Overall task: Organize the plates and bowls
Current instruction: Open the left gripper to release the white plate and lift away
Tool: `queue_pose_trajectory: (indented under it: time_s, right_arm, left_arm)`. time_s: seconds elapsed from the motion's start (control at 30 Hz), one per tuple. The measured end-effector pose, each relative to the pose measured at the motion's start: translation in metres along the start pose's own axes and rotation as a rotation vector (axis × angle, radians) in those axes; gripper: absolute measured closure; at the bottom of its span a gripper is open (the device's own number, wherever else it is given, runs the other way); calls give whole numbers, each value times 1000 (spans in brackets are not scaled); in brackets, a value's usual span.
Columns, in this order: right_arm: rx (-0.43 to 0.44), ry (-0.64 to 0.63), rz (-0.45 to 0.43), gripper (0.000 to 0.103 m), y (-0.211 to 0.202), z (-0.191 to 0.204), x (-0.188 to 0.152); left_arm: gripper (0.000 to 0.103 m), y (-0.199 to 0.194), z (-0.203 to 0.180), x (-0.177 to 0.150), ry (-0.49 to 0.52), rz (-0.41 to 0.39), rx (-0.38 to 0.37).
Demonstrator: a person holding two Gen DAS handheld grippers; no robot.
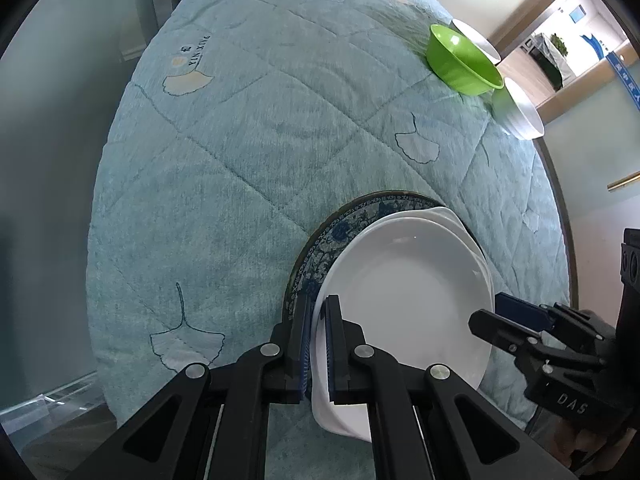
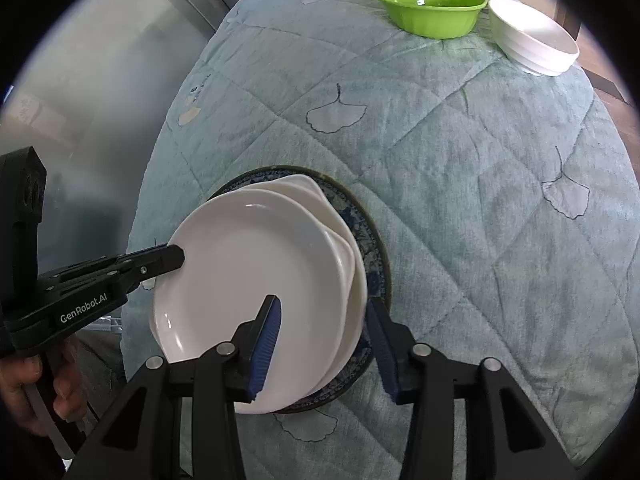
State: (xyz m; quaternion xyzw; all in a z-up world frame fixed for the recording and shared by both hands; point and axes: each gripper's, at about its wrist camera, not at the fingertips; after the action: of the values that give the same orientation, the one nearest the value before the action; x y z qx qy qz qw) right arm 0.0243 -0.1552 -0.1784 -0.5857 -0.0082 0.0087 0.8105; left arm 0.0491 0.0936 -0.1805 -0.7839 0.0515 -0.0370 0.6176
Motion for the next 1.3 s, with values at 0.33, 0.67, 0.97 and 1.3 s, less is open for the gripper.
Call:
queue_pose_trajectory:
  time_s: [0.33, 0.67, 0.97, 1.3]
  right_arm:
    - [26, -13, 19, 57, 8, 5, 3]
    - [8, 4, 9, 58, 9, 8, 9]
    - [-27, 32, 41, 82, 21, 5, 15]
    - [-80, -9, -34, 54, -16, 7, 13]
  left_arm:
    - [100, 7, 4, -4, -20, 1, -32]
    - [98, -3, 11, -1, -40, -19, -75]
    - [98, 5, 5, 5, 12, 26, -85]
    - [69, -44, 10, 3, 24, -107, -64]
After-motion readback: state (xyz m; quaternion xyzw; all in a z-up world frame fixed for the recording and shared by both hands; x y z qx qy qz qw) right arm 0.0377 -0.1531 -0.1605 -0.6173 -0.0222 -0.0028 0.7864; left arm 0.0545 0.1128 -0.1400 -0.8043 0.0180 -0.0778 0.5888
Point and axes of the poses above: each gripper's, at about its wrist camera, not at the fingertips, and y roughly the way its jaws point, z to its left, x to its top, and after that the axes turned 9 degrees about z, right-handed
